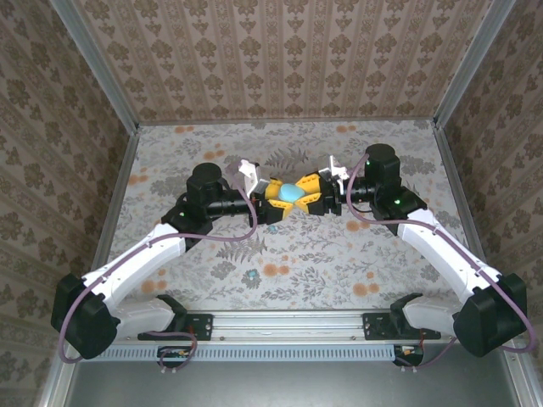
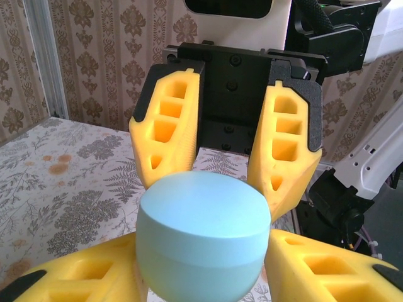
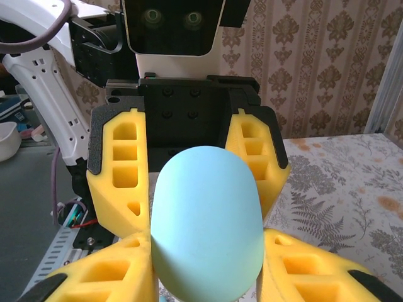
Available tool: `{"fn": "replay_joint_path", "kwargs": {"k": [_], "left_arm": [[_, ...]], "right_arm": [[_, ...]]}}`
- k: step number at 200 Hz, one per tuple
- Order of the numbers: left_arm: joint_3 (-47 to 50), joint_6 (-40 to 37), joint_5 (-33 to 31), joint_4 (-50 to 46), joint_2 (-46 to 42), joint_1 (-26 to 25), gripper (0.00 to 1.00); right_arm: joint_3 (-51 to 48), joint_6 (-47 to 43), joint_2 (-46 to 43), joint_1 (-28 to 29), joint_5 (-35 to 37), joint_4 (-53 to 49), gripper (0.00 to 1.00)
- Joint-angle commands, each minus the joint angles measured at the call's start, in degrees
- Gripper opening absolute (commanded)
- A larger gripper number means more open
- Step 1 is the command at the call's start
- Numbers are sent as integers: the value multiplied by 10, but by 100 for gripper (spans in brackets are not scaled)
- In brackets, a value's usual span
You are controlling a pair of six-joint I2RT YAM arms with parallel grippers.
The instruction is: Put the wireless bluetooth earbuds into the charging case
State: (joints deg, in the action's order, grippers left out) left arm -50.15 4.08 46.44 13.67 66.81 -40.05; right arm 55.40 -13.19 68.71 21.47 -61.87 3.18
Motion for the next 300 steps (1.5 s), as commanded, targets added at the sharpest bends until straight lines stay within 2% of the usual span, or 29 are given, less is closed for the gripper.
{"fn": "replay_joint_path", "kwargs": {"k": [1,26,61,93,127,158,230,300], "left_arm": [[-25,4,9,14,4,-6,51],[-25,4,8,16,7,-7,51],[-25,1,12,13,9,-7,38],[-25,0,12,11,9,-8,33],[-20,-1,2,7,6,-8,27],[3,14,2,39,-4,-9,25],[21,-6,9,28,-18,-13,24],[32,-7,-4,33,-19,-14,24]], "right_arm": [[-3,-11,-5,-2,7,-8,37],[-3,-10,-4,-2,6,-10,37],[-3,-10,-4,-2,5,-11,37],[1,-11,-1,-2,11,-25,38],[7,14,-4,-2,44,-29,47],[7,45,-9,-2,87,-31,54],[18,134,1,-11,70,5,62],[26,159,-1,-13,92,8,66]]}}
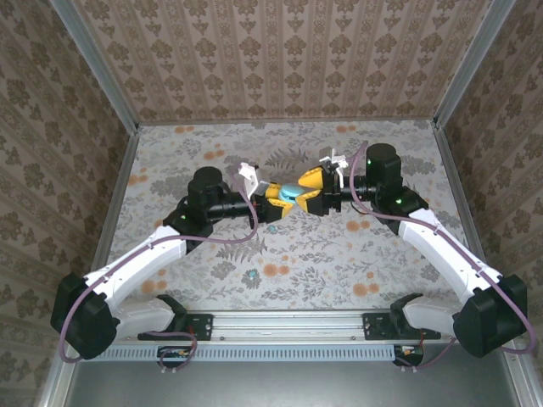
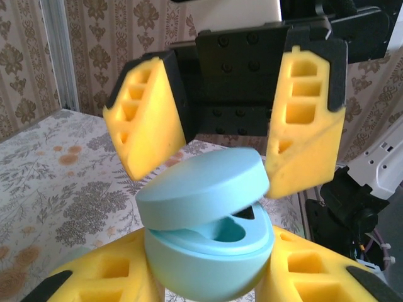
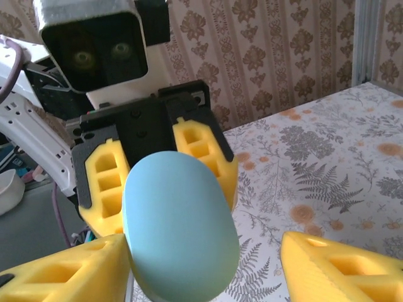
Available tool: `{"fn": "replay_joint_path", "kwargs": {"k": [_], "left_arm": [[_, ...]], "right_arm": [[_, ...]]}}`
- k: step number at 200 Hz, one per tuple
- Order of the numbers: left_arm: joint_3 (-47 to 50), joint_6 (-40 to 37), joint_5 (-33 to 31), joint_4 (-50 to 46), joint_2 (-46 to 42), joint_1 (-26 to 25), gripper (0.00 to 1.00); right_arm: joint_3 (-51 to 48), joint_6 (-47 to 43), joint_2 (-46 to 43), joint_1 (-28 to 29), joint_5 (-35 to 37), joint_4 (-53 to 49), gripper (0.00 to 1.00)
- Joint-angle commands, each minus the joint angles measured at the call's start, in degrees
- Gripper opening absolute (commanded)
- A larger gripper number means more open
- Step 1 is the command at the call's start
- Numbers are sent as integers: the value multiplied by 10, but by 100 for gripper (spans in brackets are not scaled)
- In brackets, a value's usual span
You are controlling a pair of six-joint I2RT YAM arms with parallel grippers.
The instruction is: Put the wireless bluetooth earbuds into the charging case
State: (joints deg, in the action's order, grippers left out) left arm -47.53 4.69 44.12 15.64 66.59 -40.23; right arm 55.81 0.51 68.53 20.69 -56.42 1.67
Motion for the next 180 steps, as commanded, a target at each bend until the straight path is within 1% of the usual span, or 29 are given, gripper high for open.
{"fn": "replay_joint_path", "kwargs": {"k": [1,33,60,74,87,90,96,108,121,140,159,180], "left_arm": [[6,-13,19,14,-18,-13,24],[16,-5,4,34,-23,-12,24],[24,7,-22,43,-27,-13,24],[32,14,-47,52,-31,-13,24],[44,21,-69,66,-35,-12,24],[47,22,-88,71,-36,-12,24],[53,25,-103,79,-38,-13,24],[68,34,-130,99,-44,-11,24],[85,42,-155,120,-51,-9,24],[108,53,-189,142,-63,-4,24],[125,58,-209,151,-84,3,24],[137,57,-225,137,-120,9,24]], "right_arm": [[21,23,1,-5,39,23,67],[36,54,11,-6,90,6,68],[44,95,13,-6,84,22,71],[51,119,9,-6,66,28,73],[61,143,4,-6,68,20,74],[63,146,3,-6,68,16,74],[67,154,0,-6,70,11,74],[74,181,-6,-6,93,-6,76],[86,203,-9,-6,138,-44,77],[103,213,6,-9,199,-117,73],[119,229,46,-12,257,-189,64],[133,246,106,-12,265,-239,57]]}}
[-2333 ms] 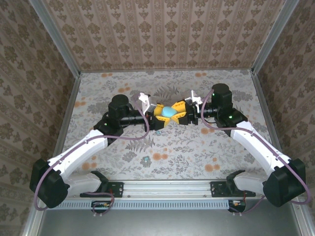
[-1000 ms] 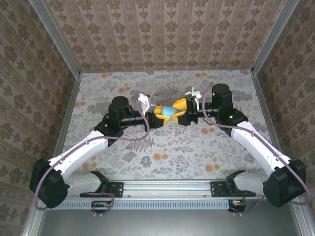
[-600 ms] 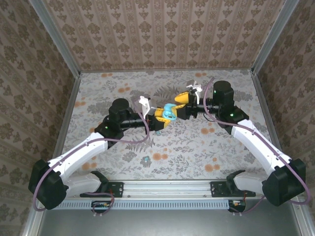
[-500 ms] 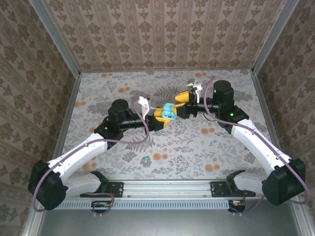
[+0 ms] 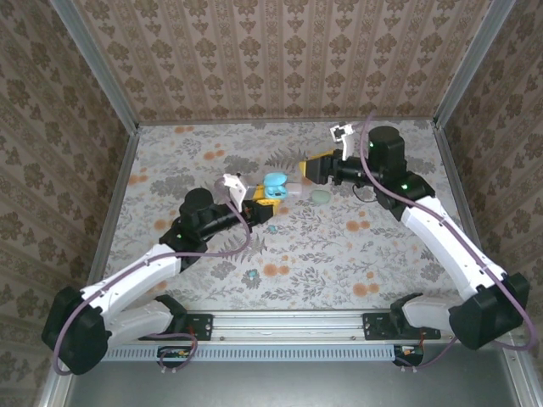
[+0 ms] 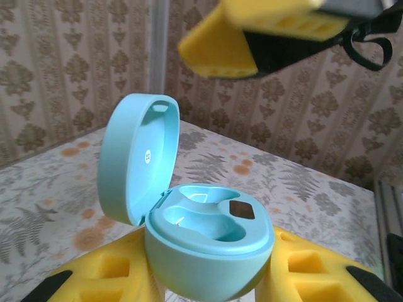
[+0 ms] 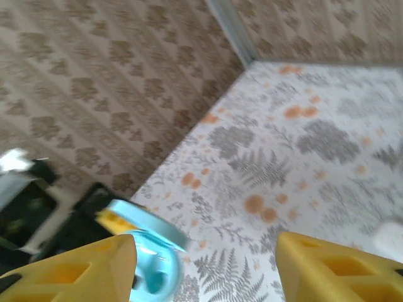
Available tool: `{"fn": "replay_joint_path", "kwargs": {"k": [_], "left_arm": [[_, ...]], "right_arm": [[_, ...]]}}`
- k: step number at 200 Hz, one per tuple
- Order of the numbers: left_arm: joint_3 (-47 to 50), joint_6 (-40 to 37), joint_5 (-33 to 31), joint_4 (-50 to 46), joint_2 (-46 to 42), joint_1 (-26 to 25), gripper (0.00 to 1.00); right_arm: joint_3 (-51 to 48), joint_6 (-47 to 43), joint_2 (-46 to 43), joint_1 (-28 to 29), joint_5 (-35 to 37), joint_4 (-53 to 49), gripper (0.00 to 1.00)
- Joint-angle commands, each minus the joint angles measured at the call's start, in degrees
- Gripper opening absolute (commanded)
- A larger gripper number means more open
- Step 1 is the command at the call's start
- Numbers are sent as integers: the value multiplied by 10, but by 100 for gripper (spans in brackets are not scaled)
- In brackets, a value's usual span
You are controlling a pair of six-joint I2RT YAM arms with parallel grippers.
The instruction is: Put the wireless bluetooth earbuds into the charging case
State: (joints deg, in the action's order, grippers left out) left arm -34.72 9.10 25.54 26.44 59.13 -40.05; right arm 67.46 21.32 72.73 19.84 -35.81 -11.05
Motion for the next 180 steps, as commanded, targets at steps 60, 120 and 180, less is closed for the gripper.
{"fn": "replay_joint_path", "kwargs": {"k": [60,120,180], "left_arm": [[12,-11,-73,-64,-156,11,25],[-18,-36,-83,-123,-210,12,24],[-38,-39,-74,-142,-221,11,25]], "right_arm": [[116,-20,295,57,70,-226,47],[298,-134,463,140,162,-365,44],[368,-180,542,177,215,-425,40]]}}
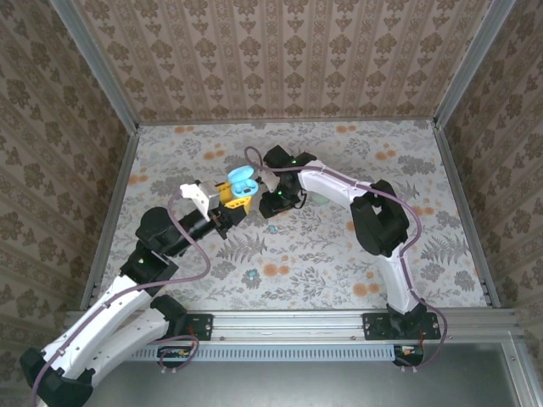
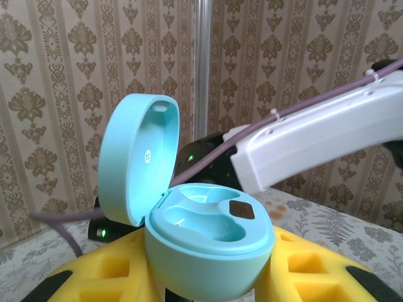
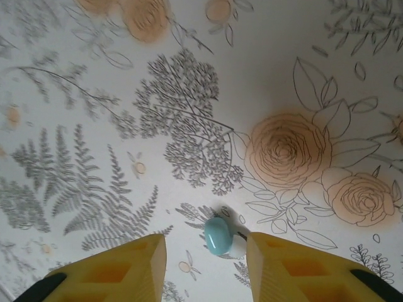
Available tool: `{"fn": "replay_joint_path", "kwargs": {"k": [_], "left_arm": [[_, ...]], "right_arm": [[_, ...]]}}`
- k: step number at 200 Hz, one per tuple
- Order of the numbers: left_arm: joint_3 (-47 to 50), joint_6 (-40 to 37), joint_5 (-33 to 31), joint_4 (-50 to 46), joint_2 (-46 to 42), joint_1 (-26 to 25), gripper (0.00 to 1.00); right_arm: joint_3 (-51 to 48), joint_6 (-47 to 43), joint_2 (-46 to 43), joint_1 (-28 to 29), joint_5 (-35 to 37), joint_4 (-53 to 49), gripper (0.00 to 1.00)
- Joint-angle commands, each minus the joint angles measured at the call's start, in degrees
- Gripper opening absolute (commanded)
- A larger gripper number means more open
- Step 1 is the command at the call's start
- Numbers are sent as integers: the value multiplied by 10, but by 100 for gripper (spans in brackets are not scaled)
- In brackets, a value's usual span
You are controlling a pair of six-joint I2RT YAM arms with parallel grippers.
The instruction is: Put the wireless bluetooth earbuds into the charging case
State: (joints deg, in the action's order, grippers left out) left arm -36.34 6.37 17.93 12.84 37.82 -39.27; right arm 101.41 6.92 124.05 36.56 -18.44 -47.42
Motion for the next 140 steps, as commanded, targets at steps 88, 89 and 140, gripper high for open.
{"fn": "replay_joint_path", "kwargs": {"k": [88,89,140], "left_arm": [[-23,-8,7,-9,-8,3,25],[-23,-8,6,-9,-8,3,25],[-23,-7,6,-6,-5,3,25]], "right_arm": [[85,-58,77,34,71,-94,37],[86,-58,78,34,71,-94,37],[96,-68,90,43,66,-112,37]]}}
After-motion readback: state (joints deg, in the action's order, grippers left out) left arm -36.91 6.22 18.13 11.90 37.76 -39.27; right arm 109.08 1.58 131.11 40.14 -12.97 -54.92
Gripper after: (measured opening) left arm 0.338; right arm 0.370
